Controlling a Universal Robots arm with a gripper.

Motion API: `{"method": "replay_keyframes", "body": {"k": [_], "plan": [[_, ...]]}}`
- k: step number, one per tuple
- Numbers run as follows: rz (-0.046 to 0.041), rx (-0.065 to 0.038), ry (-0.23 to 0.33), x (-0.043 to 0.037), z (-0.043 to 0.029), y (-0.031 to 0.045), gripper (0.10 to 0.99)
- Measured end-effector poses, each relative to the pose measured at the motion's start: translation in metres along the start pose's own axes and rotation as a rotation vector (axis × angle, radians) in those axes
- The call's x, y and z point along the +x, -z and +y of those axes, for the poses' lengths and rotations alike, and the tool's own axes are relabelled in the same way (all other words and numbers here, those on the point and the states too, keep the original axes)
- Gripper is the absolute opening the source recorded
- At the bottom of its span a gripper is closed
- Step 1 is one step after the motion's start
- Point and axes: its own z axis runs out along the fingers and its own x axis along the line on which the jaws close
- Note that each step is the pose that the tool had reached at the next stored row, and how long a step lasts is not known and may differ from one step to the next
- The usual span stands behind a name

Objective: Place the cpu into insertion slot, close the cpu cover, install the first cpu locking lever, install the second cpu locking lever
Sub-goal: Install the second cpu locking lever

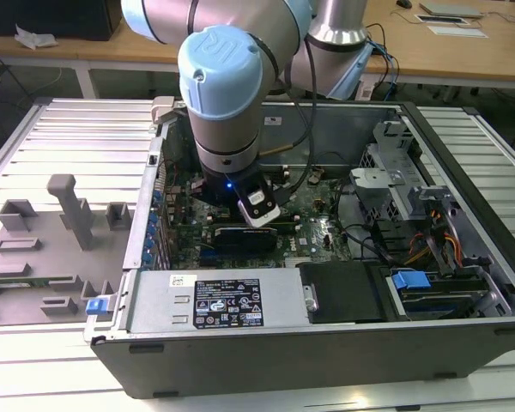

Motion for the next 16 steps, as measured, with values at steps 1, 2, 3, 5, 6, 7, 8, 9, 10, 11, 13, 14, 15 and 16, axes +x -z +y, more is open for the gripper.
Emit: {"method": "replay_keyframes", "body": {"k": [1,2,3,5,6,7,8,9,10,11,13,14,15,16], "plan": [[0.0001,0.002,0.000,0.0000,0.0001,0.0000,0.106],[0.0001,0.003,0.000,0.0001,0.0002,0.0002,0.106],[-0.0001,0.005,0.001,-0.0002,0.0013,0.0031,0.106],[0.0000,0.007,0.001,-0.0005,0.0028,0.0079,0.106],[-0.0003,0.012,0.001,-0.0010,0.0056,0.0162,0.106],[-0.0006,0.023,0.002,-0.0012,0.0067,0.0187,0.106],[-0.0010,0.056,0.002,-0.0016,0.0068,0.0193,0.106],[-0.0018,0.073,0.000,-0.0028,0.0069,0.0193,0.106],[-0.0028,0.083,-0.003,-0.0067,0.0071,0.0190,0.106],[-0.0034,0.086,-0.004,-0.0133,0.0073,0.0184,0.106],[-0.0035,0.087,-0.005,-0.0234,0.0076,0.0177,0.106],[-0.0037,0.087,-0.006,-0.0270,0.0079,0.0173,0.106],[-0.0038,0.089,-0.006,-0.0294,0.0087,0.0169,0.106],[-0.0038,0.093,-0.006,-0.0320,0.0104,0.0162,0.106]]}}
